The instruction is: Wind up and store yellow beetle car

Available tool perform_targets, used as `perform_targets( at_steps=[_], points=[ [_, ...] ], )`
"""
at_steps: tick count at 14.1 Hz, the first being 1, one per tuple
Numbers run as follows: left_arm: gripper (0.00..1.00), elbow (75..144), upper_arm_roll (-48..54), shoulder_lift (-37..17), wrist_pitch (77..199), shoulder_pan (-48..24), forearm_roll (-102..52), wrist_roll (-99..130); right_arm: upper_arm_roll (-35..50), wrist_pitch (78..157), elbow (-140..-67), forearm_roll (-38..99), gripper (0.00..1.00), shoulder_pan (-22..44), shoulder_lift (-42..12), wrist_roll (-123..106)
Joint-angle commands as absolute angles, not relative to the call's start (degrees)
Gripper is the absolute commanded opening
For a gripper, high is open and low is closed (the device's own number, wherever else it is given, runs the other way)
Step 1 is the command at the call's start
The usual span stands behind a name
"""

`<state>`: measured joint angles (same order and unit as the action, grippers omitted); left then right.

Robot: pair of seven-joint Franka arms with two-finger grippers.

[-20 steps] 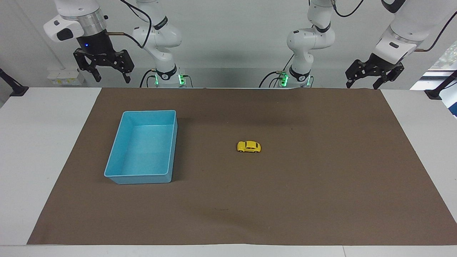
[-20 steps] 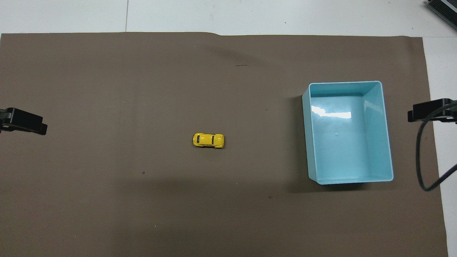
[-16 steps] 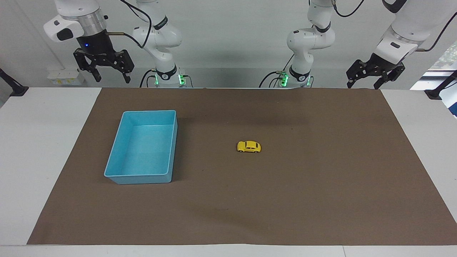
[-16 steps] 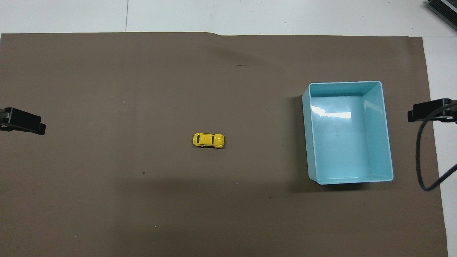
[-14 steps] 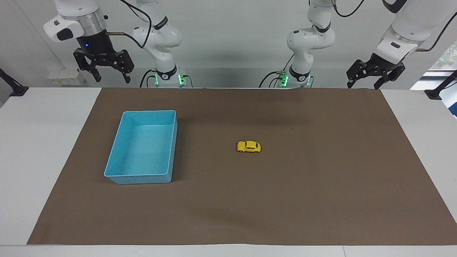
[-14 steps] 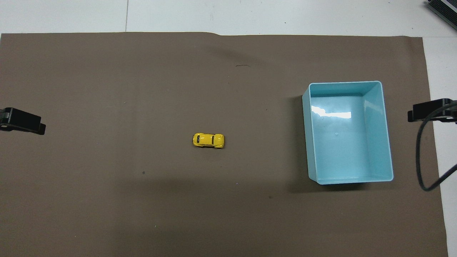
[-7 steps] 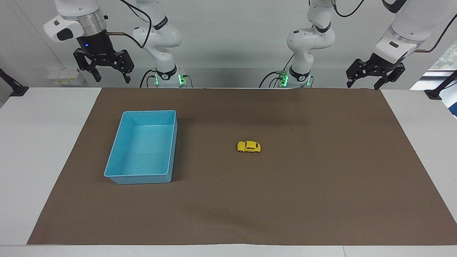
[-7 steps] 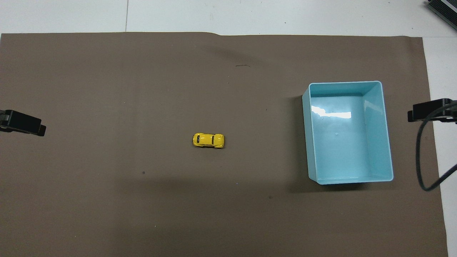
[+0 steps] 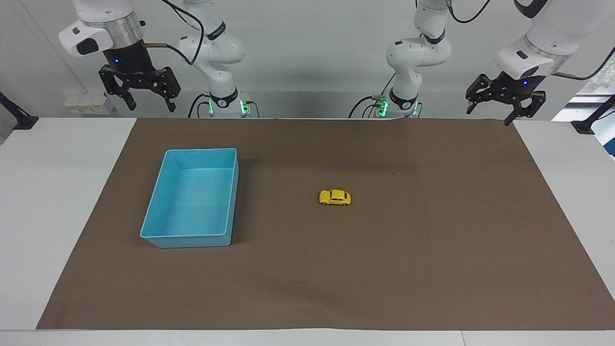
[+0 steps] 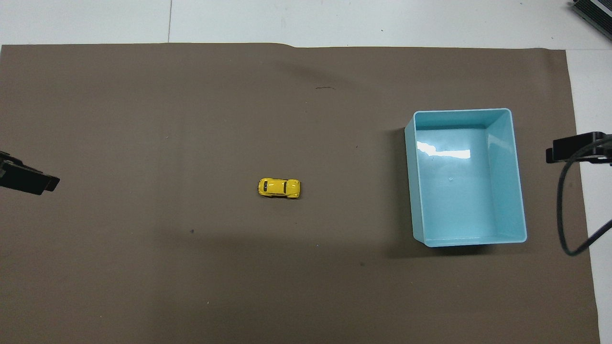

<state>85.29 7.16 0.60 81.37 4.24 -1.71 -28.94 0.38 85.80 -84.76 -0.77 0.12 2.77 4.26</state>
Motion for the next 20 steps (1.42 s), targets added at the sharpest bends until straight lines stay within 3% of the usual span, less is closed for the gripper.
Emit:
perform_targets(
  at_steps=[1,7,15,20],
  points=[
    [1.00,86.9,7.6,0.7,84.5,4.6,-1.6,-38.8,0.8,85.2,-85.2,-1.1,1.00,-0.4,3.5,4.3],
    [1.00,90.2,7.8,0.2,87.0,4.0,-1.7,-58.0,0.8,85.2,-85.2,-1.1,1.00,-0.4,3.5,4.3],
    [1.00,92.3,8.0,-6.1,95.5,-0.5,-3.9,-72.7,0.8,85.2,-85.2,-1.1,1.00,-0.4,3.5,4.3],
    [1.00,97.0,8.1,-8.4,104.0,-7.2,-4.1,-77.4,0.8,85.2,-85.2,-1.1,1.00,-0.4,3.5,4.3]
  ],
)
